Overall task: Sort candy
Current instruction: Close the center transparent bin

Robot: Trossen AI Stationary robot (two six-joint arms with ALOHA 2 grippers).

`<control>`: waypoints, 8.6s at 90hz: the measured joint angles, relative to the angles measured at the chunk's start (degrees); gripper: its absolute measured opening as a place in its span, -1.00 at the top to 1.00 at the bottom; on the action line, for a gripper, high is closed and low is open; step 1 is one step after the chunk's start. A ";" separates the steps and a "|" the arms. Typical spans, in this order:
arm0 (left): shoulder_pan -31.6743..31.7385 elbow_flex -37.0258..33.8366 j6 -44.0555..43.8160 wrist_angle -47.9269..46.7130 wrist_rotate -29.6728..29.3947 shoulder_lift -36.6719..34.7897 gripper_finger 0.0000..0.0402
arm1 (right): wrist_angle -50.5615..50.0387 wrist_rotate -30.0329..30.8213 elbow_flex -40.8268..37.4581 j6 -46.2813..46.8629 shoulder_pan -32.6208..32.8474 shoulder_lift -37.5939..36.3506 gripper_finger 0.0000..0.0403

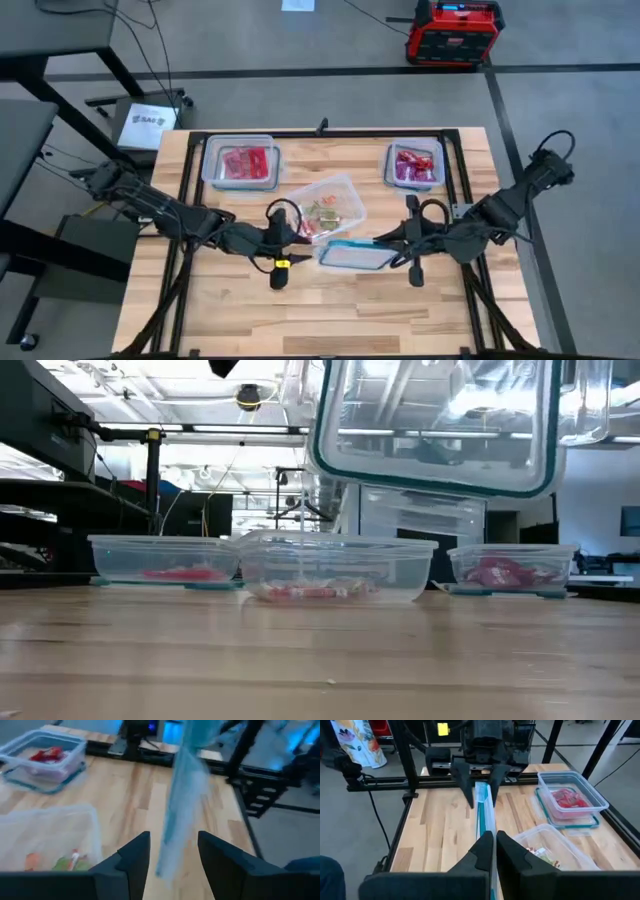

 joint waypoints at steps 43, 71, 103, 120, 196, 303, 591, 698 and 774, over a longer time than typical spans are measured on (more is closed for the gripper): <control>2.28 0.06 3.32 8.98 1.72 7.02 0.24 | 4.19 -1.15 0.00 -2.11 -0.74 0.50 1.00; 3.80 0.04 4.33 7.04 1.55 8.01 0.88 | 3.43 -1.54 0.00 -2.12 -1.02 0.50 1.00; 3.81 14.44 6.84 -22.54 -7.20 4.81 0.98 | 0.39 3.55 0.00 -20.85 -0.91 -0.64 0.78; 5.70 29.68 3.59 -51.44 -18.57 6.43 0.99 | -10.18 19.89 0.04 -22.21 -1.84 -1.89 0.46; 17.76 43.46 -8.49 -76.29 -21.54 22.63 1.00 | -4.95 17.46 -32.69 23.49 -1.68 -4.24 0.24; 14.85 47.88 -0.58 -78.88 -29.43 22.96 1.00 | 60.74 7.65 -38.24 -59.49 -23.57 -3.85 0.20; 1.88 47.82 -24.94 -86.09 -18.94 27.24 0.29 | 30.92 -4.90 -27.45 -63.48 -32.56 -4.31 0.99; 19.36 13.30 -10.01 -15.77 4.12 27.70 0.29 | 21.85 -2.66 -24.35 -61.57 -40.80 -13.73 1.00; 15.43 14.75 15.91 -26.05 14.71 31.85 0.97 | 17.88 -15.78 -24.37 -60.91 -39.89 -13.70 1.00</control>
